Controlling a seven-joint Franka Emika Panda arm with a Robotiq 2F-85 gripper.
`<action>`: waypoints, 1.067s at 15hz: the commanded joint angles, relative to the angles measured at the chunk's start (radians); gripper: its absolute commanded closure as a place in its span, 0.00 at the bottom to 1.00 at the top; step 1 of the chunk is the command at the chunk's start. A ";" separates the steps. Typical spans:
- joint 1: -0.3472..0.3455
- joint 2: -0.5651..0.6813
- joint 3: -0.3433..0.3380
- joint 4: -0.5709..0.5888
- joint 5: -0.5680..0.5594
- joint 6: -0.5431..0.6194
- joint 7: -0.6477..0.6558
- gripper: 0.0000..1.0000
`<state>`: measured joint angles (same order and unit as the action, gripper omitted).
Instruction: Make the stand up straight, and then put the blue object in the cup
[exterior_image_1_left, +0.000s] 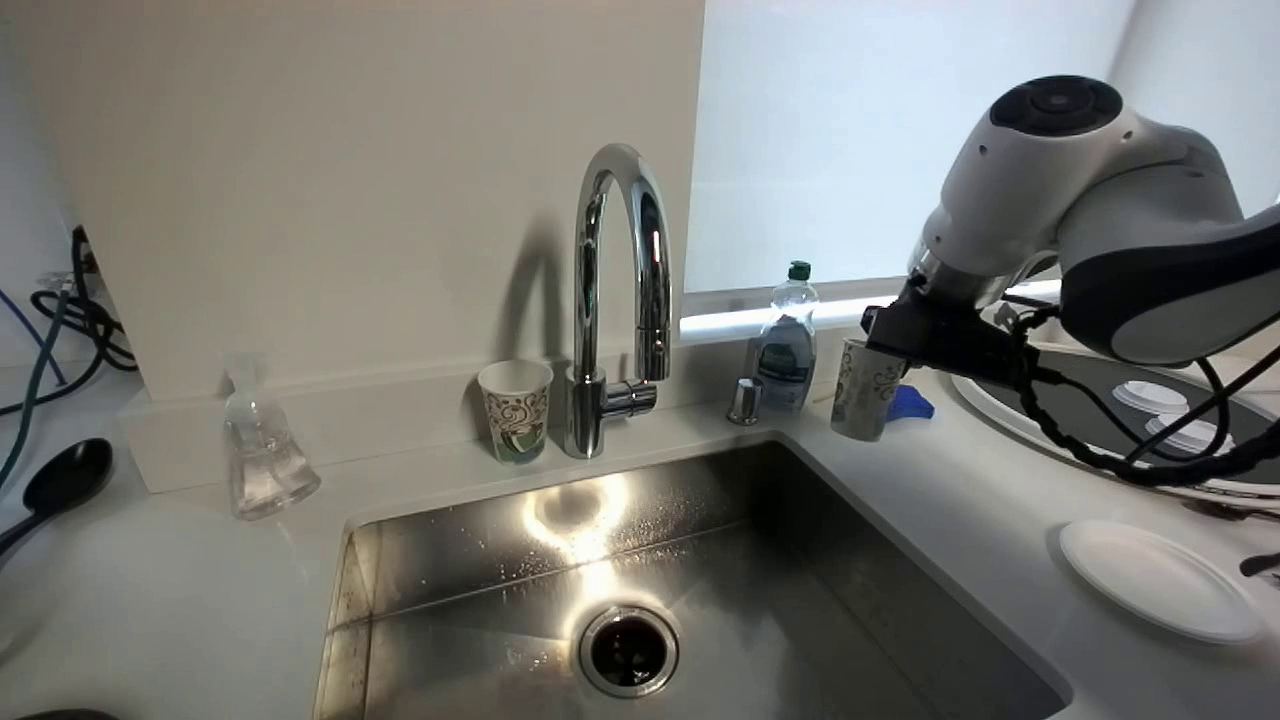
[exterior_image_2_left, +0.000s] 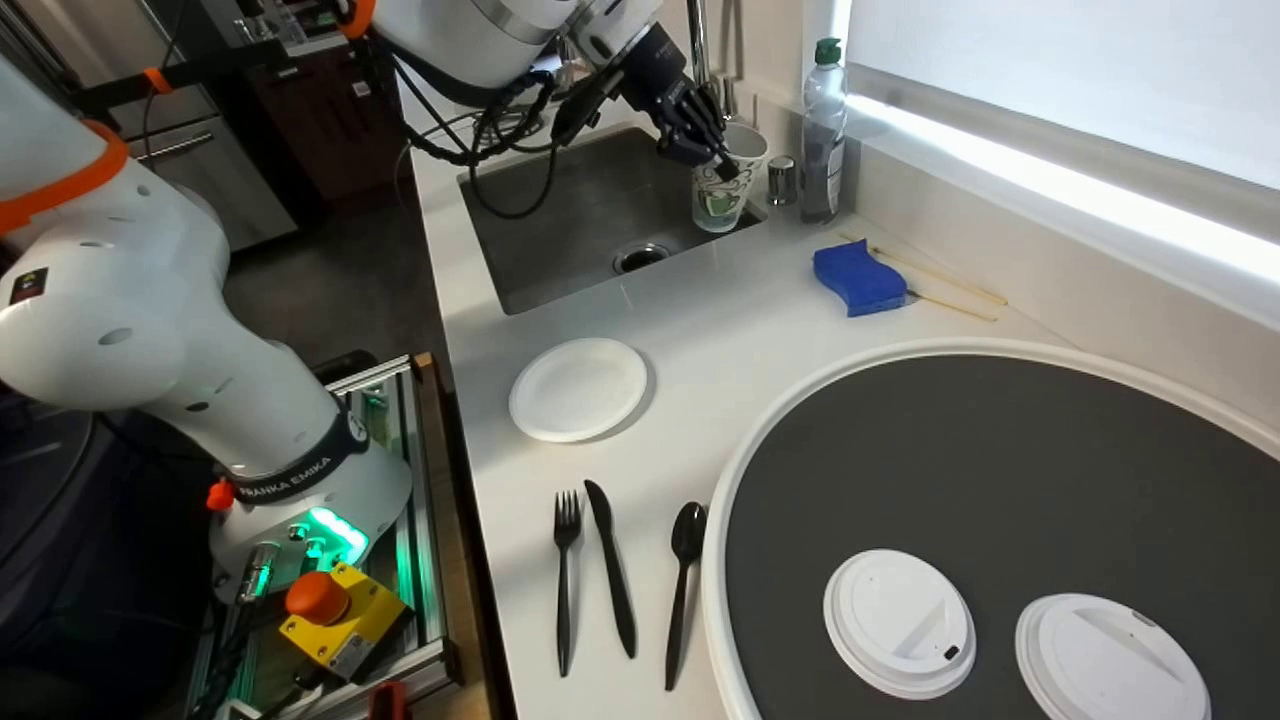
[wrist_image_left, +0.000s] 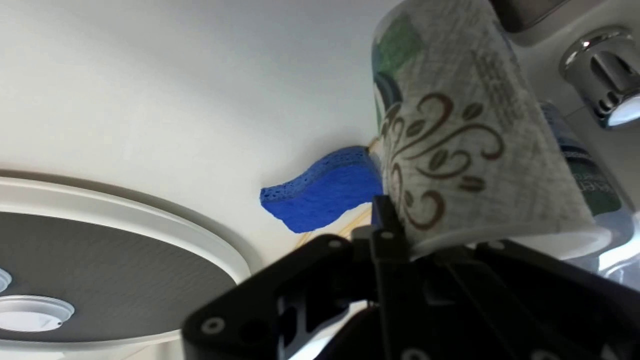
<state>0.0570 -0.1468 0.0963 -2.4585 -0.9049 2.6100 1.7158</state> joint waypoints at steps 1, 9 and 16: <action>-0.017 -0.039 0.017 -0.060 -0.160 0.043 0.183 0.99; -0.007 -0.004 0.018 -0.054 -0.341 0.017 0.343 0.99; 0.003 0.028 0.025 -0.052 -0.432 0.006 0.408 0.99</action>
<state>0.0585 -0.1300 0.1101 -2.5006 -1.2805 2.6239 2.0633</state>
